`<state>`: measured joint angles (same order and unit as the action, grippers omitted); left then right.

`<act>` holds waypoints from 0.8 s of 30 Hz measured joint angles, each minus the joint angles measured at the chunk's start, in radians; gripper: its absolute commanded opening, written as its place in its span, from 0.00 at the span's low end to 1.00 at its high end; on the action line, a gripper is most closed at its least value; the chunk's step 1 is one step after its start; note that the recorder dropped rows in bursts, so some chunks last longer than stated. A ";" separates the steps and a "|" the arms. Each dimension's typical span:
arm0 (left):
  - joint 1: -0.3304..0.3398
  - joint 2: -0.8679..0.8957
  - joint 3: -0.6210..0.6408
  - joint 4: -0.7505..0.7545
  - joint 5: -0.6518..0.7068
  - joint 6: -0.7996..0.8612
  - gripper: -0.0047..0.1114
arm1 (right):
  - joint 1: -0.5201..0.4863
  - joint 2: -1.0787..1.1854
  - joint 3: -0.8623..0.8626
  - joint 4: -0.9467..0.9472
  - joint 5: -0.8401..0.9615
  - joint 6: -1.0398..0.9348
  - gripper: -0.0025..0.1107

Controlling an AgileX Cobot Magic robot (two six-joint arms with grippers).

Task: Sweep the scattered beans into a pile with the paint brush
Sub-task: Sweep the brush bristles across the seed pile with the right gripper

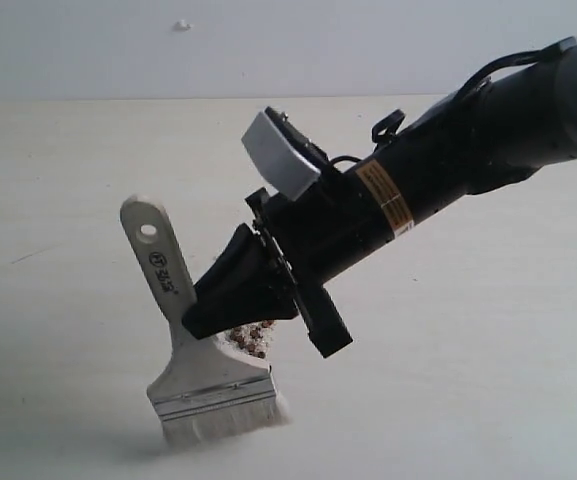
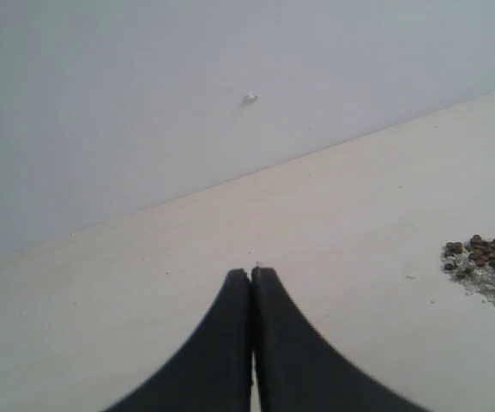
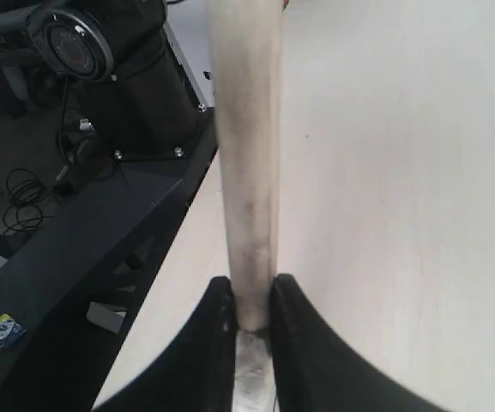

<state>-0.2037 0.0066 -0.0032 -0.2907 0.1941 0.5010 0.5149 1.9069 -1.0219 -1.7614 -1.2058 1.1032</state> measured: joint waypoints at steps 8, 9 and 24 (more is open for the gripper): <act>0.000 0.000 0.000 0.000 0.000 0.000 0.04 | -0.079 0.102 0.000 0.035 -0.009 -0.103 0.02; 0.000 0.000 0.000 0.000 0.000 0.000 0.04 | -0.090 0.108 0.000 0.045 -0.009 -0.116 0.02; 0.000 0.000 0.000 0.000 0.000 0.000 0.04 | -0.135 0.216 -0.131 0.092 -0.007 -0.173 0.02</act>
<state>-0.2037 0.0066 -0.0032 -0.2907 0.1941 0.5010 0.3799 2.1227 -1.1533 -1.6698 -1.2124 0.9307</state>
